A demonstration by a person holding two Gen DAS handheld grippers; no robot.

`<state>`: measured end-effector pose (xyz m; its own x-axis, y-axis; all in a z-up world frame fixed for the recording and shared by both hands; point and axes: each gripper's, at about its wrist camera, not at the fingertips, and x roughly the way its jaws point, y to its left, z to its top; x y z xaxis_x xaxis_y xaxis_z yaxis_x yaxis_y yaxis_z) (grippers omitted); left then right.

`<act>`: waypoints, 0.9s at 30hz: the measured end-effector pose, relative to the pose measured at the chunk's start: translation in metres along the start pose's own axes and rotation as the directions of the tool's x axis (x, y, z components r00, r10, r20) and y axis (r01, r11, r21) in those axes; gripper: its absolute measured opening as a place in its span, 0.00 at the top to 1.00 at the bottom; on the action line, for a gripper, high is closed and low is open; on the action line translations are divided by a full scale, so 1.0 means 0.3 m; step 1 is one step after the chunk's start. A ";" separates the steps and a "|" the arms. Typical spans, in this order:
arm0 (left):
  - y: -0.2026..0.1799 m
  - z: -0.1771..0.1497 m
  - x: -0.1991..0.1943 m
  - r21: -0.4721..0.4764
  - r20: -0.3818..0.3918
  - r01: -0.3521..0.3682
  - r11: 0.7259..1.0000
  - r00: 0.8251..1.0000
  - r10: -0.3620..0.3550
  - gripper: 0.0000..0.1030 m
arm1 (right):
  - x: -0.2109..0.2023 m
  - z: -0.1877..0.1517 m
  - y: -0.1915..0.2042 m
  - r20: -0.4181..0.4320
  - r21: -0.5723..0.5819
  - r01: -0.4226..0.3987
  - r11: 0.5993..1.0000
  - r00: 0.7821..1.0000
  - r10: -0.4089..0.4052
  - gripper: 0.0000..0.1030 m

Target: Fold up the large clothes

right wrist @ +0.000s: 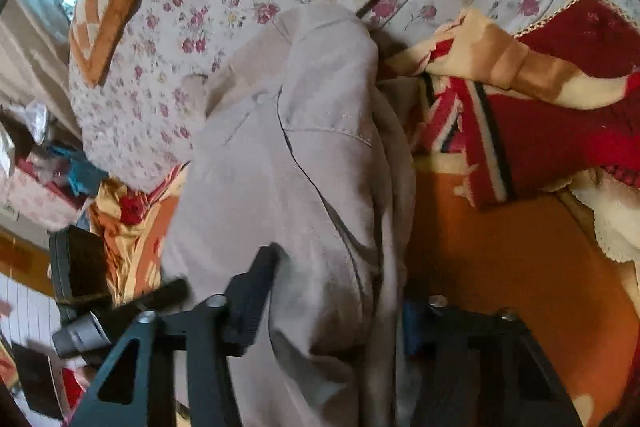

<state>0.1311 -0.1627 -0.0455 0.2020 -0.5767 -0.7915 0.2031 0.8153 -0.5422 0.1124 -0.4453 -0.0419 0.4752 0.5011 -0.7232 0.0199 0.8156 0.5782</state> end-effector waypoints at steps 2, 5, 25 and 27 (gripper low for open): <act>-0.019 0.004 -0.048 0.011 0.019 -0.026 1.000 0.999 0.026 0.58 | -0.034 -0.005 0.047 0.019 -0.031 0.006 1.000 1.000 -0.005 0.68; -0.061 -0.022 -0.169 0.081 0.052 -0.001 0.997 0.999 -0.004 0.68 | -0.112 -0.024 0.106 0.030 -0.041 -0.052 0.998 0.998 0.053 0.74; -0.078 -0.443 -0.512 0.129 0.248 -0.255 0.958 0.944 0.218 0.32 | -0.419 -0.488 0.329 0.137 -0.151 0.003 0.989 0.990 0.018 0.56; -0.092 -0.427 -0.482 0.126 0.251 -0.281 0.951 0.937 0.243 0.32 | -0.407 -0.473 0.392 0.145 -0.212 0.018 0.977 0.989 0.014 0.56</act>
<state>-0.0263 -0.0953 0.0478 0.4796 -0.3549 -0.8025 0.2574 0.9312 -0.2580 -0.0680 -0.3696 0.0607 0.5982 0.4649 -0.6528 -0.1590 0.8672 0.4719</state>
